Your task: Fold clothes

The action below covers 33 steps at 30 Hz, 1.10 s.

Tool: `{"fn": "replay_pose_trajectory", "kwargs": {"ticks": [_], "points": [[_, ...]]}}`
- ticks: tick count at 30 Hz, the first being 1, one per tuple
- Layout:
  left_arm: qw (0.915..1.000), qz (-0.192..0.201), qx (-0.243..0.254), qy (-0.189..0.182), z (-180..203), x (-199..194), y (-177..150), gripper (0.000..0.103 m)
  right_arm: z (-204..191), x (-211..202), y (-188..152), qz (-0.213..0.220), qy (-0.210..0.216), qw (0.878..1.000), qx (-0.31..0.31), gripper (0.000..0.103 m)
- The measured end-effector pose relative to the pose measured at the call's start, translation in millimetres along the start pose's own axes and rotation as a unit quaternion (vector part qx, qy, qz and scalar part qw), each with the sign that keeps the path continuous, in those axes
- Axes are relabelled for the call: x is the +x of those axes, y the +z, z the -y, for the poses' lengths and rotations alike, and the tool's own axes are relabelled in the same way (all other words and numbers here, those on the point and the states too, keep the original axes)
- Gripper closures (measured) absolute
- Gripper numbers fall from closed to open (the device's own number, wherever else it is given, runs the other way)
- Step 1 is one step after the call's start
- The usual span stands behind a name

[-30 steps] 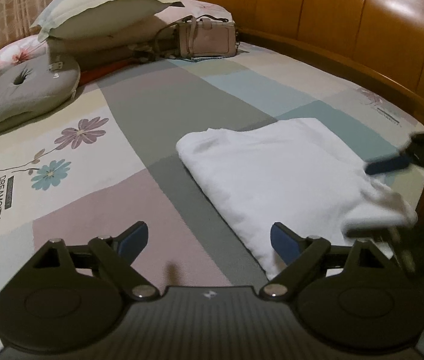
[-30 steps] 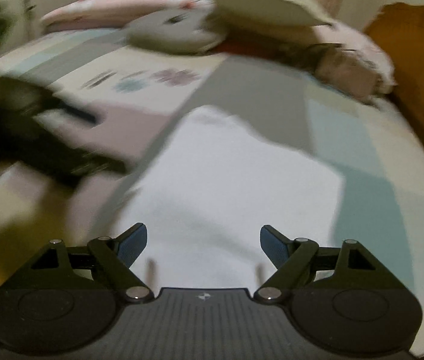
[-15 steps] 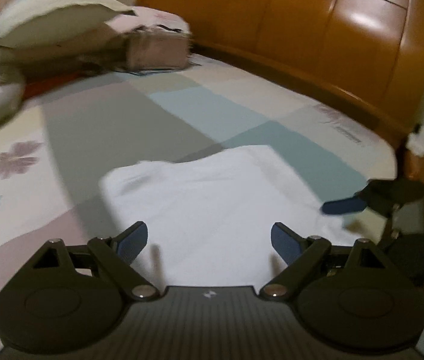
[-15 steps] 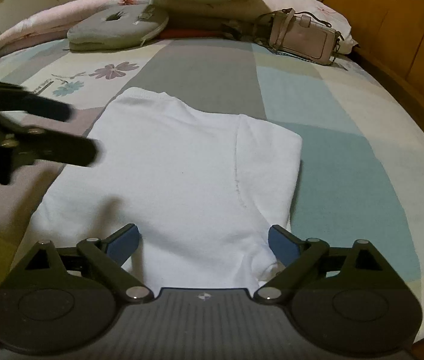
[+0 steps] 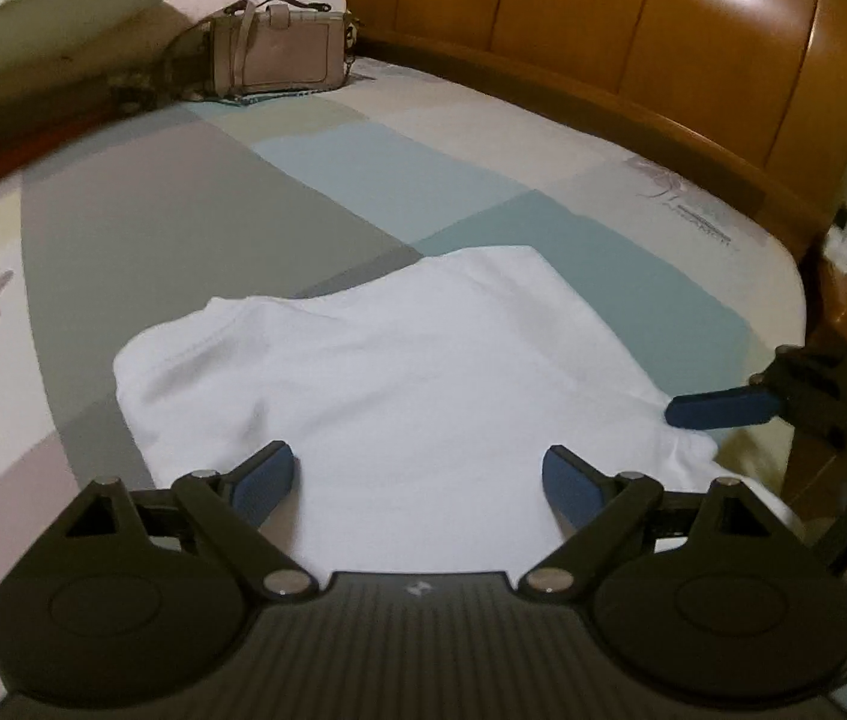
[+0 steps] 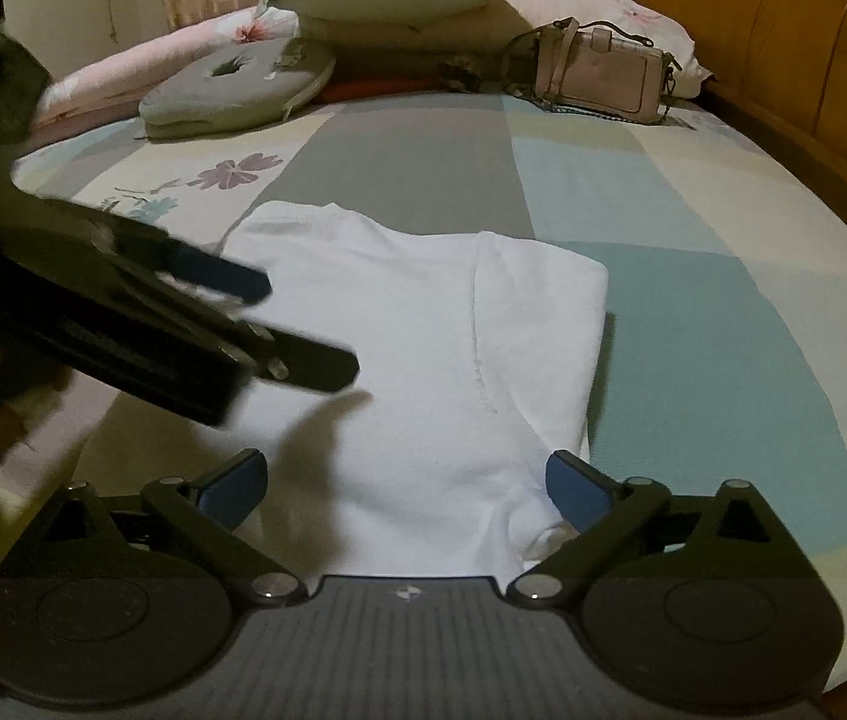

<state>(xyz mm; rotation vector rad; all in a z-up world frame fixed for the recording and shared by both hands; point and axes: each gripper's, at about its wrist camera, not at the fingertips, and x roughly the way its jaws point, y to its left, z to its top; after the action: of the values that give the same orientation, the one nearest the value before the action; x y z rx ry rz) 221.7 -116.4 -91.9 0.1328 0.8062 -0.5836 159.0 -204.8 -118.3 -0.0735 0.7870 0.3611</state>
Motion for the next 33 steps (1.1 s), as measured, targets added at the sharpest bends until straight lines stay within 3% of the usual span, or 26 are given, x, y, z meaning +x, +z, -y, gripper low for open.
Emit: {"fn": "replay_pose_trajectory", "kwargs": {"ticks": [5, 15, 25, 28, 33], "points": [[0.9991, 0.013, 0.000, 0.039, 6, -27, 1, 0.010, 1, 4, 15, 0.006, 0.006, 1.000, -0.001, 0.002], [0.9937, 0.022, -0.054, 0.095, -20, -59, -8, 0.009, 1, 11, 34, 0.011, 0.005, 1.000, -0.003, 0.001], [0.9927, 0.030, -0.065, 0.097, -25, -67, -11, 0.009, -2, 16, 31, 0.001, -0.015, 1.000, -0.002, 0.000], [0.9919, 0.029, -0.069, 0.103, -28, -70, -15, 0.009, -10, 13, 37, 0.019, -0.007, 1.000, -0.016, 0.000], [0.9901, 0.025, -0.078, 0.114, -35, -74, -21, 0.009, -16, 23, 24, -0.003, -0.012, 0.999, -0.033, 0.000]]}}
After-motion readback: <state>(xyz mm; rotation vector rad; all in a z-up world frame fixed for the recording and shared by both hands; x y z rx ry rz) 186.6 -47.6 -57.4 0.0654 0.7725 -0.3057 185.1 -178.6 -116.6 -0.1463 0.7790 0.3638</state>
